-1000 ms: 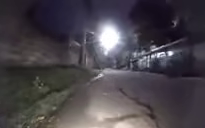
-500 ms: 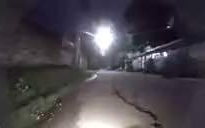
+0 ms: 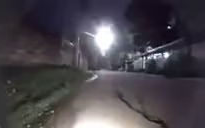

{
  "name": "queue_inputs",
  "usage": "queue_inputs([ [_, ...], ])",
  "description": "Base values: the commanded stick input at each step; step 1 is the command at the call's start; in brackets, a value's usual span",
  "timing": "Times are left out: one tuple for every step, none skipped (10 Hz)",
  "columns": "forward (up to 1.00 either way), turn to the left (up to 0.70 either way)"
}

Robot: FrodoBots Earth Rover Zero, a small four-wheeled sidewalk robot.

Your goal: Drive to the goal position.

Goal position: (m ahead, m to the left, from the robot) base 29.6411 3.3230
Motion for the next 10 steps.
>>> queue_inputs([
  [0.5, -0.49],
  [0.5, -0.41],
  [0.5, -0.31],
  [0.5, -0.22],
  [0.5, -0.12],
  [0.5, -0.03],
  [0.5, 0.0],
  [0.5, 0.0],
  [0.5, 0.0],
  [0.5, 0.0],
])
